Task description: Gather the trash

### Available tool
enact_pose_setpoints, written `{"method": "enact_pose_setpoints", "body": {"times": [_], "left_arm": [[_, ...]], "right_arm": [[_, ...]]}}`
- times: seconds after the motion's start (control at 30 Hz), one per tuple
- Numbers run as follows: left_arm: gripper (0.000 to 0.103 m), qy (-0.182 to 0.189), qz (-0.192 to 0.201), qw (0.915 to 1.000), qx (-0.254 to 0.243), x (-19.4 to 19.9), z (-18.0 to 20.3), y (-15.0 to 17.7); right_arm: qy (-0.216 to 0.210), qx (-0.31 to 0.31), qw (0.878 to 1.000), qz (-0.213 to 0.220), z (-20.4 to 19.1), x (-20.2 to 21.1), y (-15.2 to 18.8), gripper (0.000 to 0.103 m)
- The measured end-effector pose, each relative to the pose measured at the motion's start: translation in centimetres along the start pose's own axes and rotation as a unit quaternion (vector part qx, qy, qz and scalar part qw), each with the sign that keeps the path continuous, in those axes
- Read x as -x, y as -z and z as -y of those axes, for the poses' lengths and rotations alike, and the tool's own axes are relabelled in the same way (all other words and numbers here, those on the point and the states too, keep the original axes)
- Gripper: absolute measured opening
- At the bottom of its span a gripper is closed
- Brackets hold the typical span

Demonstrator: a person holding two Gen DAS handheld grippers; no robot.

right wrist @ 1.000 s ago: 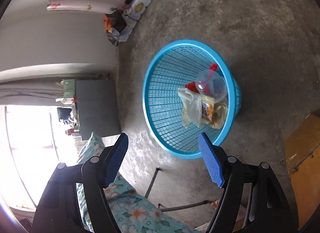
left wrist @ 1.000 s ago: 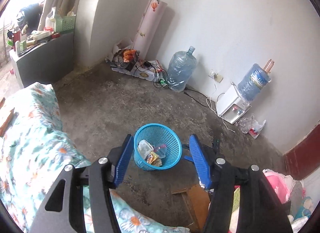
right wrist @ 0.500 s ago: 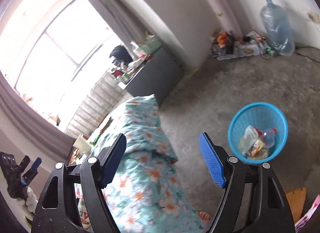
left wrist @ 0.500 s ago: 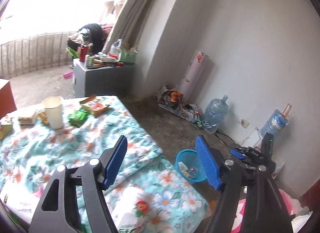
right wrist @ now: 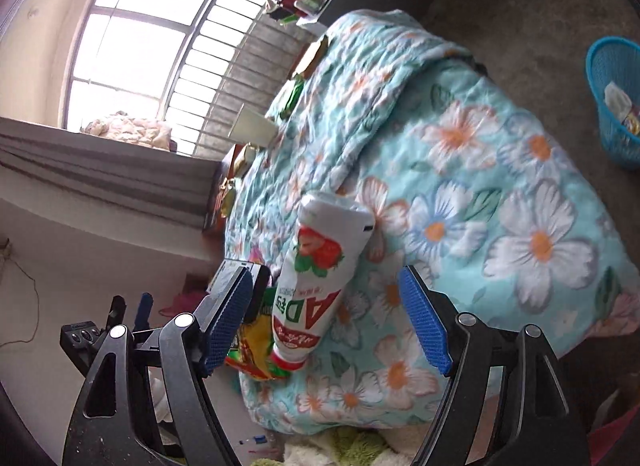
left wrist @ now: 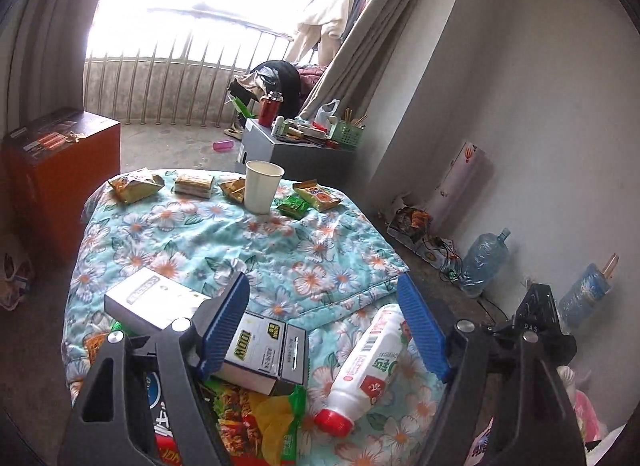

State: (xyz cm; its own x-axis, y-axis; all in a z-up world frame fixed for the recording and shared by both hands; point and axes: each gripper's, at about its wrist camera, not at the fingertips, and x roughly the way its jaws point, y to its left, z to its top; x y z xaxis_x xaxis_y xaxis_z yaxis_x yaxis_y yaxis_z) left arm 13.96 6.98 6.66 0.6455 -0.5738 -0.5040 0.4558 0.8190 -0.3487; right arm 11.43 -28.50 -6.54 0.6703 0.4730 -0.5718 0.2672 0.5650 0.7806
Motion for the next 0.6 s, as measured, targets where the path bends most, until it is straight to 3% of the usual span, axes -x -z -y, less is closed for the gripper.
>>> {"method": "enact_pose_setpoints", "body": {"times": [0.17,0.6], "left_arm": [[0.074,-0.006,-0.004,0.9999,0.014,1.8,-2.8,2.3],[0.074,-0.016,-0.055,0.9980,0.028,2.5,-7.4,7.4]], "right_arm": [[0.014,-0.016,0.999,-0.036,-1.6,-4.2,1.2,0.072],[0.092,0.008,0.995,-0.037,-3.5,-8.2,1.6,0.072]]}}
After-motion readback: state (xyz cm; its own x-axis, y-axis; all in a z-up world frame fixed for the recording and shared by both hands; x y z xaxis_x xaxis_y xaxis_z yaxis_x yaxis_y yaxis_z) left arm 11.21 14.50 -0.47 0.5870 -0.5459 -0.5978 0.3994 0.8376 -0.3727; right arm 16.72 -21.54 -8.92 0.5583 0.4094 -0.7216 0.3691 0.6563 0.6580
